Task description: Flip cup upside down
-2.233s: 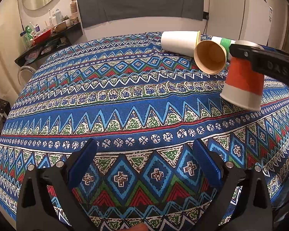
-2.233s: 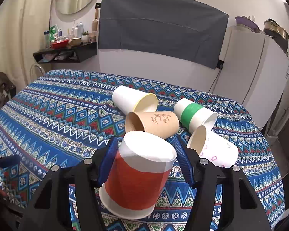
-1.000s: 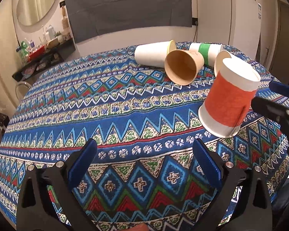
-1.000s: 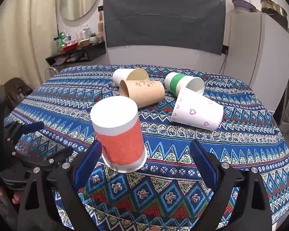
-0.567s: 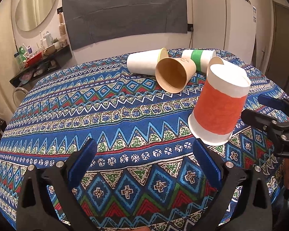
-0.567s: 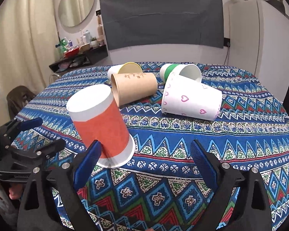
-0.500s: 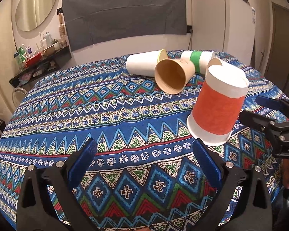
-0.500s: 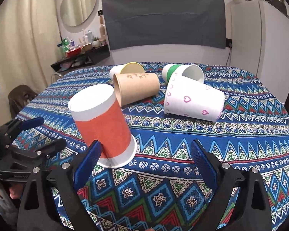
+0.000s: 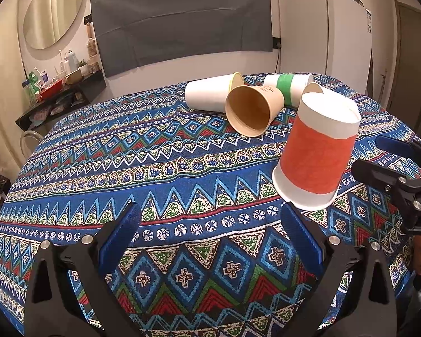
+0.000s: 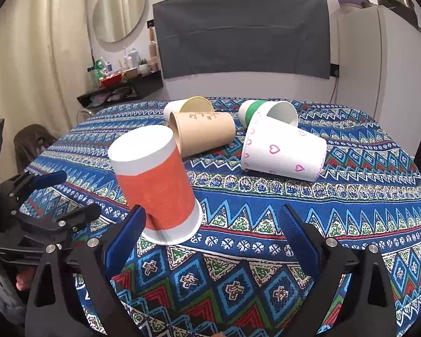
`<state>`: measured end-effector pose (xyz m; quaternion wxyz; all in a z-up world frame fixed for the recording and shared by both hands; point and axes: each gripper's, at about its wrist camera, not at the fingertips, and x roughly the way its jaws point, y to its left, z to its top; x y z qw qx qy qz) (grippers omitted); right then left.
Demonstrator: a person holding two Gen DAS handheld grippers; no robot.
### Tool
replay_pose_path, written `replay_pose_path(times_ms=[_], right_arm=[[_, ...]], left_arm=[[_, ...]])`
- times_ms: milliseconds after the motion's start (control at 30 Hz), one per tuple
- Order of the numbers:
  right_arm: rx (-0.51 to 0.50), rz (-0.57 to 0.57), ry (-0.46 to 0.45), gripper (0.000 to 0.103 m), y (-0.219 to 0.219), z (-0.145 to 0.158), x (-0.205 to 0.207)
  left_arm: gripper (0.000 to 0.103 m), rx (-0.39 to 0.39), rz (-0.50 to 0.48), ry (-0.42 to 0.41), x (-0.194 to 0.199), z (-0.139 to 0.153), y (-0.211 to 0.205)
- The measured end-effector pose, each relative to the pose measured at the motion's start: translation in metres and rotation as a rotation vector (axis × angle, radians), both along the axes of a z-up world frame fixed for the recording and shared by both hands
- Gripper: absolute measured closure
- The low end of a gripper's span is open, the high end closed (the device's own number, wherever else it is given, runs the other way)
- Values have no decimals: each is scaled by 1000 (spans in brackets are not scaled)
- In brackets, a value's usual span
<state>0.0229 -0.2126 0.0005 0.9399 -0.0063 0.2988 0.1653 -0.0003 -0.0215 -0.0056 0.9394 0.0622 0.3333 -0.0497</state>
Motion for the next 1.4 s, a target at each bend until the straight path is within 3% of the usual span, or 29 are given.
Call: replay_pose_path(times_ms=[867, 1400], right_arm=[[-40, 12, -30, 10, 10, 2, -8], [-44, 15, -29, 10, 10, 2, -8]], left_arm=[[6, 85, 2, -42, -5, 1, -13], [6, 56, -26, -21, -3, 0, -9]])
